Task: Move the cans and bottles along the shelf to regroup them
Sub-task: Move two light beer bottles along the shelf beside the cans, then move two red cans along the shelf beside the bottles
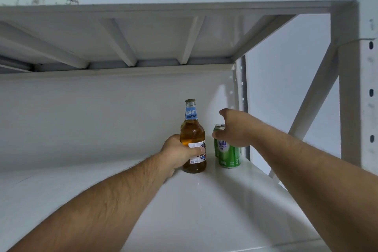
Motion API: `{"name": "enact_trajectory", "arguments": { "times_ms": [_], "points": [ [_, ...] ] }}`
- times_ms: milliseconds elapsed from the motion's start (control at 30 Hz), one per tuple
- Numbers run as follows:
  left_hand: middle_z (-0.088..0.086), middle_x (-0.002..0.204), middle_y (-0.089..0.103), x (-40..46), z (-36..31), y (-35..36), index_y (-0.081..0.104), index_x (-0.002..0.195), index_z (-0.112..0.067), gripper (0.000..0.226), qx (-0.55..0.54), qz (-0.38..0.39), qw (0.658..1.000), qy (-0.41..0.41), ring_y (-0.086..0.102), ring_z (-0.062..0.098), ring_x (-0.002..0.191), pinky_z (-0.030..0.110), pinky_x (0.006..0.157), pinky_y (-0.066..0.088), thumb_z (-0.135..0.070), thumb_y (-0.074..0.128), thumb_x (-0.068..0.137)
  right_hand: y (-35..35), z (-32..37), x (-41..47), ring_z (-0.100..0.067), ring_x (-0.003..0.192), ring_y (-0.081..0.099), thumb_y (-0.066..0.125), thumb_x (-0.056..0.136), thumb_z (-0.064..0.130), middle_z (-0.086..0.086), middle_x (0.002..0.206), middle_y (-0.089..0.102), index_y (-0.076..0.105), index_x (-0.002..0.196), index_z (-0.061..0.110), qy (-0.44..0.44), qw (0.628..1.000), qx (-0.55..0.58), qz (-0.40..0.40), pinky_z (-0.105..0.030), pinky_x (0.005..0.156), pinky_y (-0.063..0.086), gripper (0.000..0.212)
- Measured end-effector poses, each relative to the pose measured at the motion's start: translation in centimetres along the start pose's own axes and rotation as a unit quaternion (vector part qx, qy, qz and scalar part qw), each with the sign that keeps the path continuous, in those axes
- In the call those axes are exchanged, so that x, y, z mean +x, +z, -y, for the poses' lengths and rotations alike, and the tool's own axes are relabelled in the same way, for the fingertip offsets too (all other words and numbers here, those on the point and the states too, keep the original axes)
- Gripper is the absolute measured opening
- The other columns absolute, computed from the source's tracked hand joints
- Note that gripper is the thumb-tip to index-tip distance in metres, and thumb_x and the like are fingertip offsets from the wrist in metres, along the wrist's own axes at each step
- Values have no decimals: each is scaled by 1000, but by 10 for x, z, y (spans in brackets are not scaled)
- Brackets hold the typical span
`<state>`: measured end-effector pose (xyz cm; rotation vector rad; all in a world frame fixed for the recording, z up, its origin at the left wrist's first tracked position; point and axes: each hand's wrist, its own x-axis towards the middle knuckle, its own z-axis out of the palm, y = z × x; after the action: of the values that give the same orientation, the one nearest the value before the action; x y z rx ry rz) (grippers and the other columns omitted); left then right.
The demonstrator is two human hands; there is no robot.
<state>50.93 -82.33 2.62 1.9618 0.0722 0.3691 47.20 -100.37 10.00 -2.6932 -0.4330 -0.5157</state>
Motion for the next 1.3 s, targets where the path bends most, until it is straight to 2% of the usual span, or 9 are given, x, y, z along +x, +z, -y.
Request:
{"name": "enact_trajectory", "arguments": {
  "times_ms": [167,267,333,400,467,567,733,1033,1300],
  "points": [
    [6,119,76,-3,-2,-5,69,122,-18,47,29,24,999,7,72,17,94,31,81,56,-24,89,80,3,3,-1,-28,118,59,62,96,36,-10,139,55,38,147,14,-4,1000,-7,11,-33,86,53,61],
    [7,154,54,-10,-5,-18,41,156,-18,85,123,-2,992,2,59,27,132,37,104,50,-33,84,83,5,7,-4,-26,116,59,60,96,39,-9,137,57,39,146,14,-20,1000,-12,8,-34,87,52,59],
    [5,169,30,-20,-7,-33,19,165,-20,100,279,-26,959,37,38,28,151,39,118,39,-43,76,87,10,14,-7,-25,115,58,57,97,43,-7,135,58,39,145,17,-49,998,-26,-8,-37,89,51,58],
    [2,173,21,-34,-8,-50,14,167,-22,97,410,-31,910,61,29,26,155,41,123,33,-51,68,91,17,26,-12,-26,110,58,55,95,46,-6,130,59,43,140,20,-91,995,-44,-22,-38,85,50,53],
    [1,174,18,-45,-7,-68,12,167,-23,92,455,-28,889,46,27,26,156,40,123,32,-52,61,95,27,41,-17,-26,103,57,55,94,47,-5,122,60,48,132,19,-136,988,-62,-27,-37,79,49,48],
    [1,173,21,-65,-6,-96,13,167,-24,87,474,-31,880,16,30,27,154,40,121,35,-52,57,97,40,70,-25,-25,112,54,53,96,49,-6,128,56,47,133,14,-198,976,-90,-8,-36,83,45,52],
    [-2,171,24,-111,8,-158,16,166,-26,85,505,-54,861,-11,33,27,153,40,120,36,-53,56,96,59,127,-40,-27,131,47,50,97,51,-5,148,46,37,148,15,-244,965,-86,30,-42,105,43,64],
    [-1,173,20,-245,51,-326,15,167,-25,84,519,-134,838,-102,31,28,154,42,121,35,-53,55,98,104,297,-99,-30,135,45,48,96,56,-3,153,42,34,150,17,-300,946,-65,100,-45,106,42,68],
    [-2,170,28,-365,88,-452,21,165,-28,82,495,-204,827,-173,36,26,151,45,119,38,-54,57,96,133,451,-181,-29,128,51,49,95,58,-4,148,48,36,149,18,-368,921,-47,115,-43,101,47,69]
  ]
}}
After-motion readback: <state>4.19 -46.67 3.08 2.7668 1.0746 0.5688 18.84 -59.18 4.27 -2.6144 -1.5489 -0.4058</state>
